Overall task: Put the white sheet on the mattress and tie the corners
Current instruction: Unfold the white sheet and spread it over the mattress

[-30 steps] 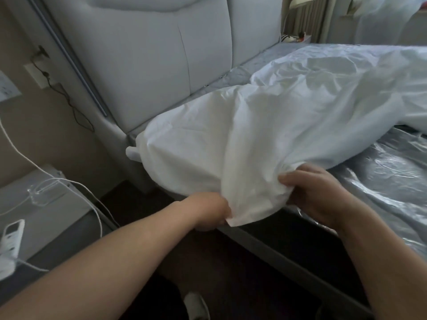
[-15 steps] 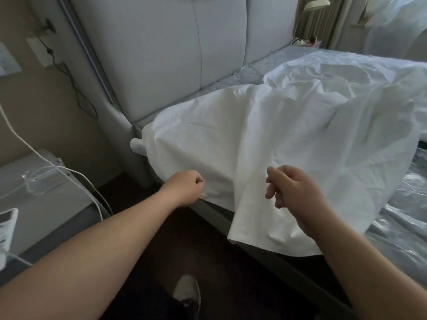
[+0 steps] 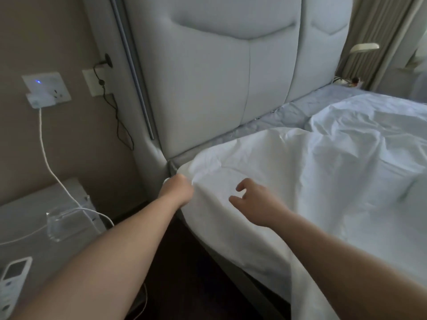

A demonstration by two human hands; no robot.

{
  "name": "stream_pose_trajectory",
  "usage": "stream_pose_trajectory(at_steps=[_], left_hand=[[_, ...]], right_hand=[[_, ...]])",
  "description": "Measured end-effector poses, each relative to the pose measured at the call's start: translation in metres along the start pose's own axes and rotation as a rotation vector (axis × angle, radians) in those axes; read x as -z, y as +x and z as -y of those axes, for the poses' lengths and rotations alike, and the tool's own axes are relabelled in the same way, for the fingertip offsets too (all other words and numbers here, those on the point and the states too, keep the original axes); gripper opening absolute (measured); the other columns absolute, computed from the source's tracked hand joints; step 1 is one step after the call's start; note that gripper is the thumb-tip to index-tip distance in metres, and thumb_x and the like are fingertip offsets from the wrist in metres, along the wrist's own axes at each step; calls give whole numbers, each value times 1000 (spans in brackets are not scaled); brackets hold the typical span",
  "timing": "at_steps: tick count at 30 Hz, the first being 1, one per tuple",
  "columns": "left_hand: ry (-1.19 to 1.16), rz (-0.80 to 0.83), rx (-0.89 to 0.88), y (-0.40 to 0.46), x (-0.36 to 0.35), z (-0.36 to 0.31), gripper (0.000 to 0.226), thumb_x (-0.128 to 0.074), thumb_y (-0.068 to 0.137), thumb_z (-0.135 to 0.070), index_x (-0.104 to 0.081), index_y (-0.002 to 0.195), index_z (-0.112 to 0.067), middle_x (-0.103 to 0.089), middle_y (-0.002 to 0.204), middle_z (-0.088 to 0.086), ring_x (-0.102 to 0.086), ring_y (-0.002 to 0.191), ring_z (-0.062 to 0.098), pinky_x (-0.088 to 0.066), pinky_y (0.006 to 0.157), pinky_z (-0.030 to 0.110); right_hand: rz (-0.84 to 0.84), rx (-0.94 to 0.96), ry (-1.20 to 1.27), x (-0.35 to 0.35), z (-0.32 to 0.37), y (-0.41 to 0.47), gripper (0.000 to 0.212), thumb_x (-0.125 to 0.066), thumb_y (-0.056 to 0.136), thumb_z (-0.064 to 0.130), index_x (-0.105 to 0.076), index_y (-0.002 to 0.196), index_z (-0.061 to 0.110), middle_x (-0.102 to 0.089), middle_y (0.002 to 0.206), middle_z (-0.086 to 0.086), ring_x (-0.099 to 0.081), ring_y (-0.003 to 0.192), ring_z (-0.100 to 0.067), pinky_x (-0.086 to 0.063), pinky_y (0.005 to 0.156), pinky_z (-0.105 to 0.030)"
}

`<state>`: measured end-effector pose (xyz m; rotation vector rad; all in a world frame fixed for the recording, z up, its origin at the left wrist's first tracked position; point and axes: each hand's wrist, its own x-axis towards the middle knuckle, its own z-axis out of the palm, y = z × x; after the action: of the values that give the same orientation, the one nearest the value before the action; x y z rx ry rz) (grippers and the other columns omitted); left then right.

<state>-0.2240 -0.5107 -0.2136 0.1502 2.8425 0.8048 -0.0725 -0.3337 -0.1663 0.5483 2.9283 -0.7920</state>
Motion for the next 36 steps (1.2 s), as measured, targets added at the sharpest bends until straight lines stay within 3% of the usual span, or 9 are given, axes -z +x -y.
stream_pose_trajectory(at_steps=[4,8,12,15,22,25,28,31,36], left_hand=[[20,4,43,44,-13,16,42,-39,100,-10,-58,137,-13,-59,137,13,-59,122,34,-50,96,41],[-30,-8,74,83,-22,28,42,-36,107,-23,-48,147,-15,-54,145,12,-56,129,35,-48,100,44],[-147,-15,128,111,-31,35,43,-49,105,-42,-62,130,-10,-66,132,15,-63,117,37,-51,95,41],[-107,-54,111,118,-34,36,32,-53,104,-36,-70,119,-13,-70,122,12,-65,112,37,-50,87,39],[-340,-414,177,113,1,21,33,-46,105,-21,-52,135,-9,-59,138,18,-57,126,40,-46,100,45],[-307,-354,29,88,-14,5,51,-49,99,-21,-41,148,-9,-38,158,14,-41,142,37,-39,111,49],[-76,-249,-106,47,-46,-19,55,-50,99,-32,-40,150,-16,-18,169,7,-18,154,32,-28,117,65],[57,-95,-336,2,-76,-51,49,-46,101,-41,-54,144,-19,-32,164,5,-25,151,30,-28,116,62],[53,112,-562,-66,-109,-89,64,-31,91,-52,-68,126,-14,-63,131,5,-55,122,31,-44,106,47]], right_hand=[[74,-20,-307,-51,-16,34,46,-54,96,58,-48,120,19,-63,119,-6,-64,107,-31,-51,85,-41],[11,17,-297,-74,-30,44,31,-52,101,48,-42,95,20,-64,100,-5,-64,95,-33,-51,79,-41],[20,21,-196,-71,-38,50,27,-49,102,48,-45,88,25,-58,86,4,-59,82,-25,-50,73,-40],[-1,24,-179,-73,-38,49,27,-47,103,48,-44,87,27,-59,86,5,-60,82,-24,-51,76,-41],[-177,43,22,-77,-18,45,22,-47,104,40,-48,89,24,-58,87,7,-57,80,-21,-51,74,-43],[-144,102,139,-89,-1,40,16,-49,104,34,-57,96,22,-65,94,3,-60,89,-22,-50,88,-42],[58,281,37,-101,10,21,20,-48,103,34,-65,110,28,-70,111,7,-63,106,-16,-29,118,-35],[-7,282,104,-84,-7,-3,24,-53,99,28,-73,112,26,-72,112,5,-65,102,-18,-53,97,-40],[-324,56,96,-30,-91,-61,22,-57,98,28,-77,107,29,-72,105,9,-64,92,-11,-54,85,-33]])
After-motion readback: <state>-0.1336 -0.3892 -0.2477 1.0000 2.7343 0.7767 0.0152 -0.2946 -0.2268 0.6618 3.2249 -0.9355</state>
